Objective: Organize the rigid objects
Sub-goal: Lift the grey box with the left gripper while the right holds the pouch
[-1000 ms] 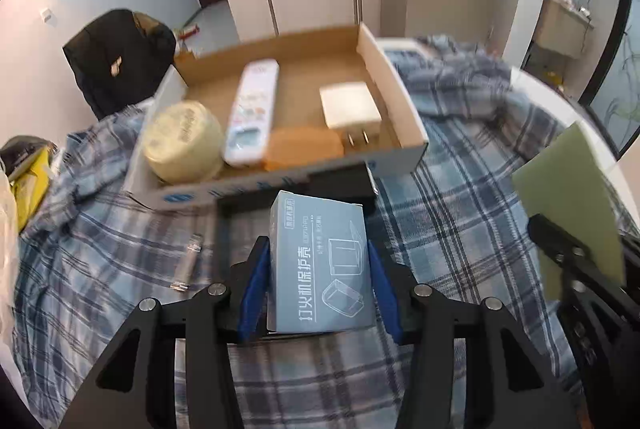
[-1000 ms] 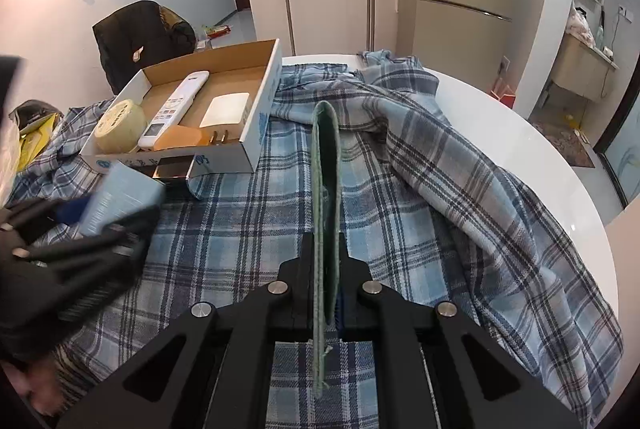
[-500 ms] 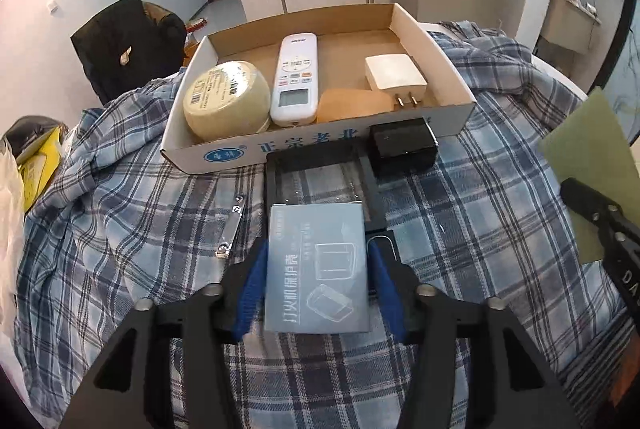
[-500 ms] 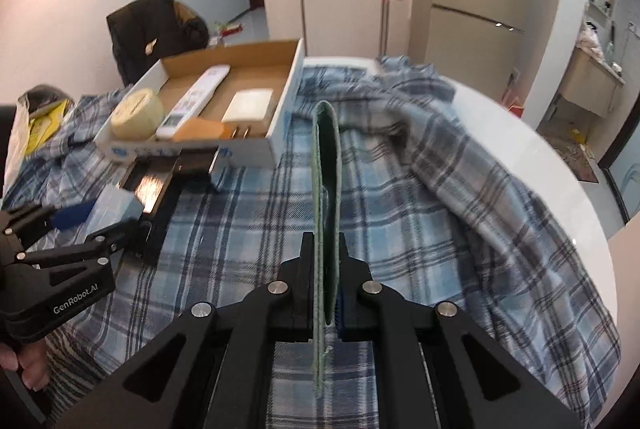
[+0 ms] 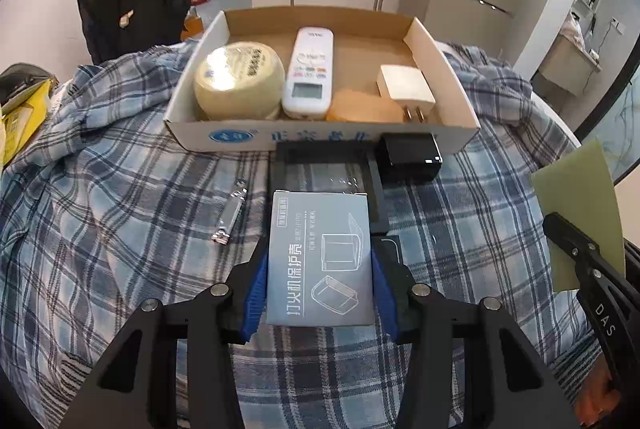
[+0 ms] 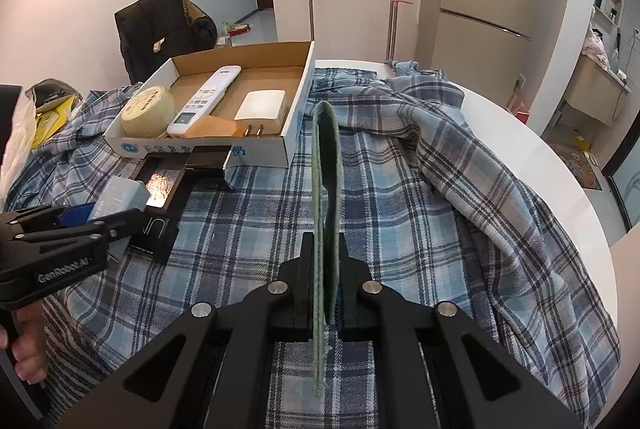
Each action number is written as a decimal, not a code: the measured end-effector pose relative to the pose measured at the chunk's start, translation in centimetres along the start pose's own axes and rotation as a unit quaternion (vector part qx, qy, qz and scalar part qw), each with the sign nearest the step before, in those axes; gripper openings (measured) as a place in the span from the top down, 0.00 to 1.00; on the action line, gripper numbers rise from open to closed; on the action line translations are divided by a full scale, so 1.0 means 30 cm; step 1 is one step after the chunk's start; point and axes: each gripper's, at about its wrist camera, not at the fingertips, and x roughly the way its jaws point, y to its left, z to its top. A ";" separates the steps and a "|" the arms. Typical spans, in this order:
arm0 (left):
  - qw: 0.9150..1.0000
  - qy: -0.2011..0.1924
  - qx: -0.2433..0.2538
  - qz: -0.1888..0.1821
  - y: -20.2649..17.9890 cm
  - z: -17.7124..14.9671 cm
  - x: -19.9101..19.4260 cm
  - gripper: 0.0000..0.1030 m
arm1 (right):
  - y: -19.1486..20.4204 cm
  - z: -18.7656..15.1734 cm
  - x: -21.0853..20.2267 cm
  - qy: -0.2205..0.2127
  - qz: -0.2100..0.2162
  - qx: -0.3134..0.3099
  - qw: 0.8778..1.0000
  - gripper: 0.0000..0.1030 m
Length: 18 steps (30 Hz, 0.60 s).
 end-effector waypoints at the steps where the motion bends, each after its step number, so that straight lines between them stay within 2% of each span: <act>1: 1.000 -0.002 0.000 -0.003 0.003 0.001 -0.008 0.52 | -0.003 0.001 0.000 -0.001 -0.001 0.002 1.000 0.94; 8: 0.999 -0.030 -0.002 -0.017 0.054 0.000 -0.119 0.52 | -0.003 0.007 -0.031 -0.022 -0.011 0.008 1.000 0.94; 13: 0.998 -0.058 0.008 0.001 0.110 -0.011 -0.199 0.52 | 0.008 0.022 -0.063 -0.028 -0.007 0.001 1.000 0.94; 18: 0.996 -0.082 0.017 0.013 0.145 0.024 -0.271 0.52 | 0.013 0.069 -0.099 -0.027 0.010 0.015 0.999 0.94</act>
